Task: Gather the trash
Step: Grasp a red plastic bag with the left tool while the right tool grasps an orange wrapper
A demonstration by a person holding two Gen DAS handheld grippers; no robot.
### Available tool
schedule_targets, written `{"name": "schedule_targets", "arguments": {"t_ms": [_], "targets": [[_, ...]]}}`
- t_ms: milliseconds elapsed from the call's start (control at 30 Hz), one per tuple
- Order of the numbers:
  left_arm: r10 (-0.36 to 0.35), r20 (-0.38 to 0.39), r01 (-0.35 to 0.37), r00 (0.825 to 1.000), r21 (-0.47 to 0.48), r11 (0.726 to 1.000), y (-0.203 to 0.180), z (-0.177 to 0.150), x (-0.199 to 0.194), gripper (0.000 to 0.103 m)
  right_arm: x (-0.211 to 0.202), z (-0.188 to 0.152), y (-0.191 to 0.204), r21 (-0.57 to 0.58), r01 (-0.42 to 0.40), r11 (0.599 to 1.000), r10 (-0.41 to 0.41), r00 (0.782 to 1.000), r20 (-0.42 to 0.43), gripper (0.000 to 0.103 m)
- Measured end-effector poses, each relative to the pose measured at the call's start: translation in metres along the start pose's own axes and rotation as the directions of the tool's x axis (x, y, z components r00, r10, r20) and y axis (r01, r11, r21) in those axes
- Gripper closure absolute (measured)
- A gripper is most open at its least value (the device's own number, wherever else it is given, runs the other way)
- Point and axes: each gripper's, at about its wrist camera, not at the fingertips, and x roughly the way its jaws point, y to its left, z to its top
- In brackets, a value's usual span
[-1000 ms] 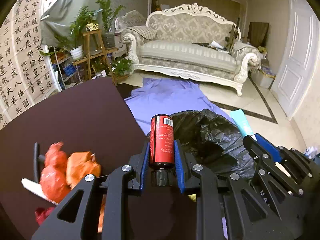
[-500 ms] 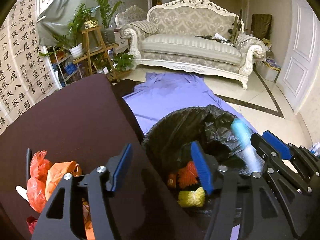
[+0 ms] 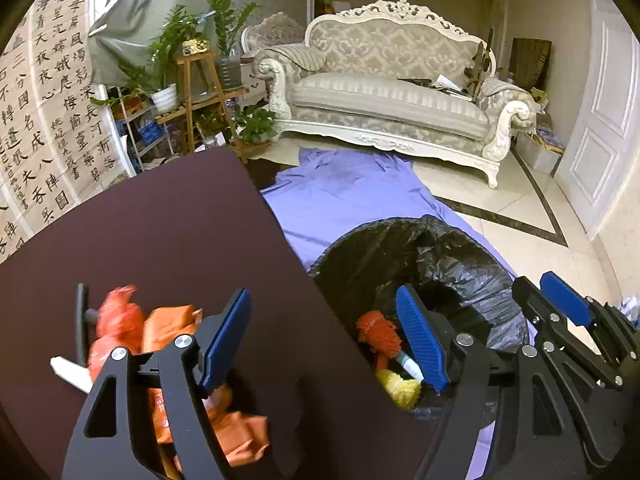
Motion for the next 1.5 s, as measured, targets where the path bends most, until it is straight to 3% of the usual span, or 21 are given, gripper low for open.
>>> {"name": "schedule_targets", "arguments": {"t_ms": [200,533,767,867,967,1200,1500], "targets": [[0.034,0.018,-0.033,0.999,-0.040,0.999,0.029,-0.007,-0.024,0.030,-0.017,-0.003,0.022,-0.017,-0.037,0.999,0.037,0.999,0.007,0.063],[0.125,0.000,-0.124,0.992,-0.134,0.983,0.091,-0.023,-0.041,0.030,-0.031,-0.006,0.070,-0.079,-0.115,0.990,0.116,0.993,0.009,0.063],[0.101,-0.055,-0.109,0.993,-0.167,0.980,0.110,-0.031,-0.027,0.031,-0.031,-0.007,0.094,-0.110,-0.150,0.983,0.150,0.989,-0.007,0.063],[0.085,-0.089,-0.098,0.992,-0.162,0.982,0.112,-0.034,-0.019,0.039,-0.030,-0.008,0.101,-0.119,-0.161,0.980,0.160,0.987,-0.017,0.063],[0.054,-0.112,-0.073,0.992,-0.169,0.983,0.116,-0.036,-0.014,0.057,-0.029,-0.008,0.107,-0.128,-0.168,0.978,0.166,0.986,-0.023,0.063],[0.055,-0.077,-0.068,0.996,-0.183,0.981,0.125,-0.036,-0.025,0.061,-0.029,-0.007,0.122,-0.149,-0.191,0.970,0.188,0.982,-0.034,0.063],[0.111,-0.018,-0.113,0.994,-0.206,0.972,0.153,-0.038,-0.056,0.061,-0.033,-0.005,0.154,-0.188,-0.253,0.949,0.249,0.967,-0.048,0.063]]}}
